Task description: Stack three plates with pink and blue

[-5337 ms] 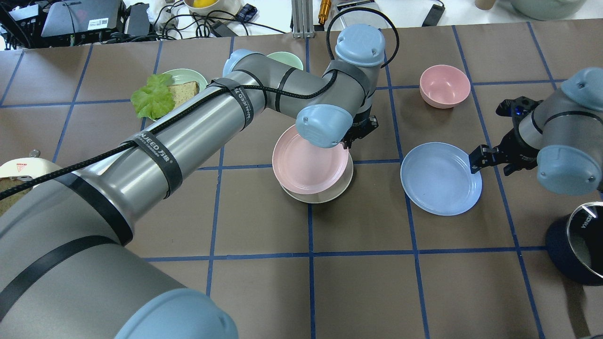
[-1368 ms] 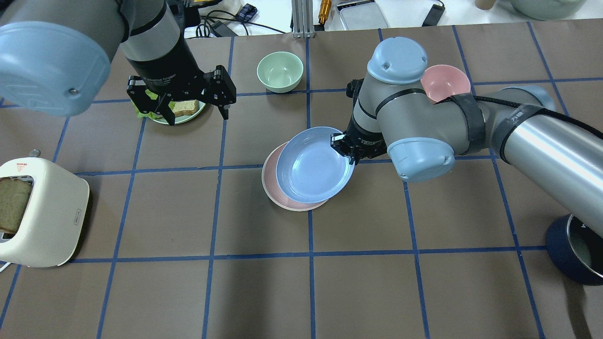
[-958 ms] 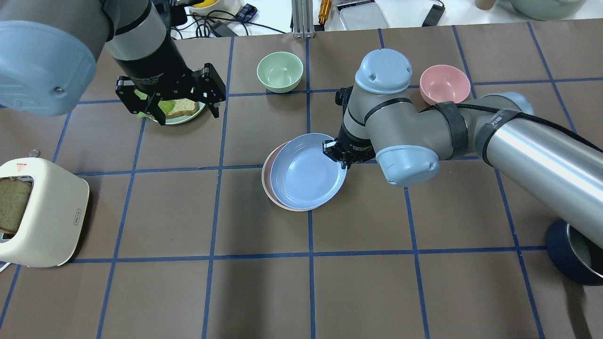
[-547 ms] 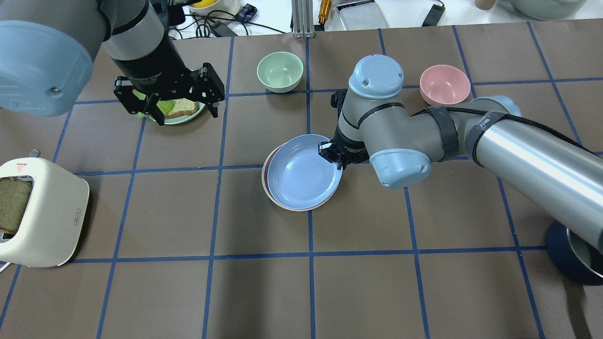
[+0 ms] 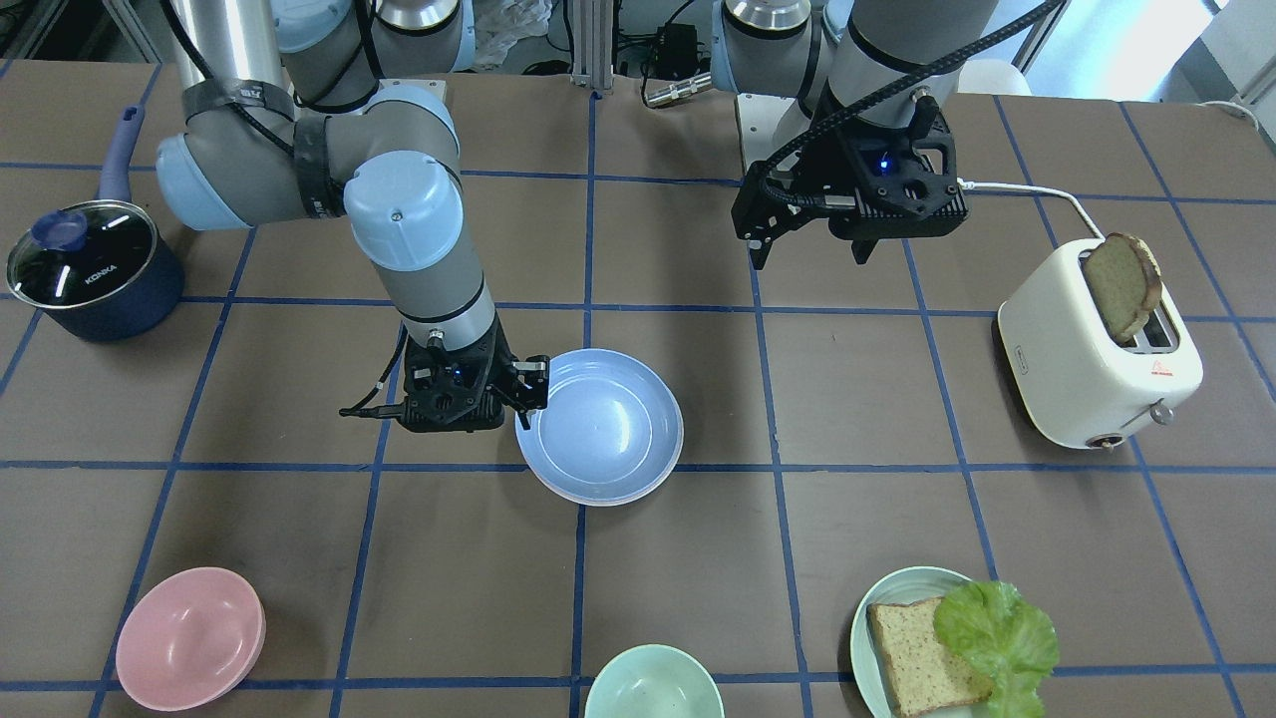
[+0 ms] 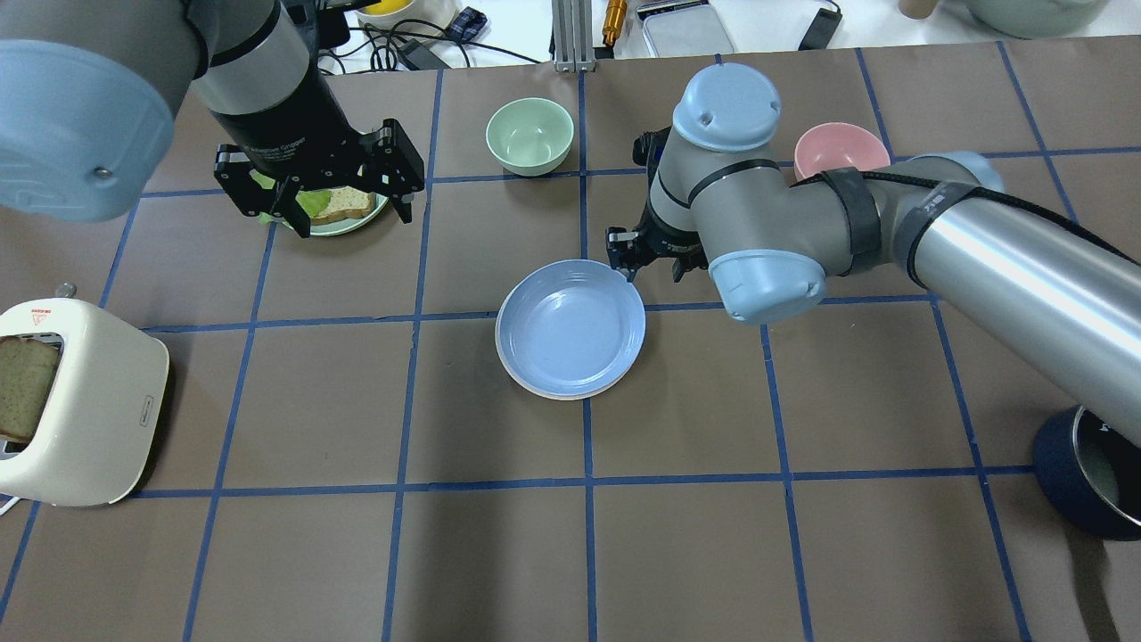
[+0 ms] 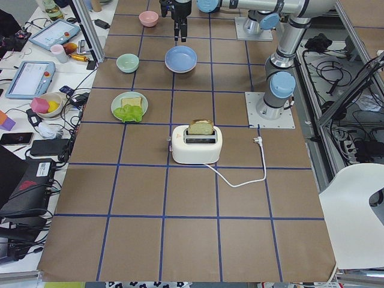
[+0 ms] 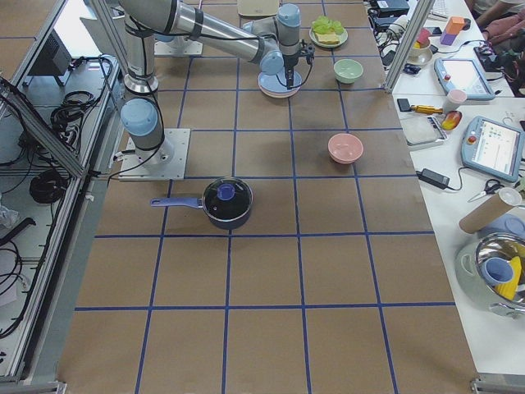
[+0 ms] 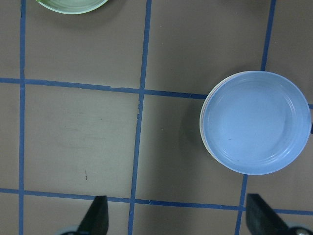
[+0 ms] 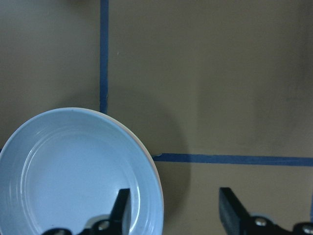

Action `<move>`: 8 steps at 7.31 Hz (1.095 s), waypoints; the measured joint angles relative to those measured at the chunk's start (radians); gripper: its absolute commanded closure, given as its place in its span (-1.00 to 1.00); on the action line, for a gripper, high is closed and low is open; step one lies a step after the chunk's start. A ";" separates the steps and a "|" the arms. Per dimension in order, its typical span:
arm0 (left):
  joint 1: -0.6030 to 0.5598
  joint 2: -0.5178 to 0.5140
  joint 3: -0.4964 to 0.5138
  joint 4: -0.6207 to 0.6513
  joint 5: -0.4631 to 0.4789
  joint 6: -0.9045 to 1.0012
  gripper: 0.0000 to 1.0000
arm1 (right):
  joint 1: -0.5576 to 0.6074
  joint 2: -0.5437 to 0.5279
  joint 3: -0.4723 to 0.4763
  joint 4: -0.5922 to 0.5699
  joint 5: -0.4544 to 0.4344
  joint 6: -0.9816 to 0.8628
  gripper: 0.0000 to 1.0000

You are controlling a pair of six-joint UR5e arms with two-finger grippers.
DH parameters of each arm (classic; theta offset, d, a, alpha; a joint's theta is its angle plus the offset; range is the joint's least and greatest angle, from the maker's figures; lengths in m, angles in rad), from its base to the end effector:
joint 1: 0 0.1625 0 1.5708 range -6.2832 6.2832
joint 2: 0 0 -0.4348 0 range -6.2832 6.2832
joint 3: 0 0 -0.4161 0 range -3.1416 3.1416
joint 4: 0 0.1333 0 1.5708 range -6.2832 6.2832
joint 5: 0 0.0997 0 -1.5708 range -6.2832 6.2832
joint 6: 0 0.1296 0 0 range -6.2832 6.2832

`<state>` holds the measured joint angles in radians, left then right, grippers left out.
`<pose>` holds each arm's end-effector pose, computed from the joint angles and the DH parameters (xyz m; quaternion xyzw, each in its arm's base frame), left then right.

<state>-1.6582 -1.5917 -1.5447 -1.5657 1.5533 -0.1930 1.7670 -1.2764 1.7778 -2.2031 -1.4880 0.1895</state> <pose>-0.1810 -0.5124 0.4708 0.0527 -0.9986 0.0039 0.0094 0.2595 -0.5670 0.2636 -0.0060 0.9970 -0.0562 0.0531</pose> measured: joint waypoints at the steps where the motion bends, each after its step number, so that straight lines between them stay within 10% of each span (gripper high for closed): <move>1: 0.000 0.000 0.000 0.000 0.000 0.000 -1.00 | -0.038 -0.010 -0.056 0.071 -0.019 -0.037 -0.98; 8: 0.000 0.001 0.000 0.000 0.002 0.001 -1.00 | -0.203 -0.248 -0.223 0.524 -0.083 -0.165 -1.00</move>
<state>-1.6582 -1.5903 -1.5447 -1.5662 1.5557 -0.1917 1.5642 -1.5243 1.5545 -1.6789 -1.5708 0.0249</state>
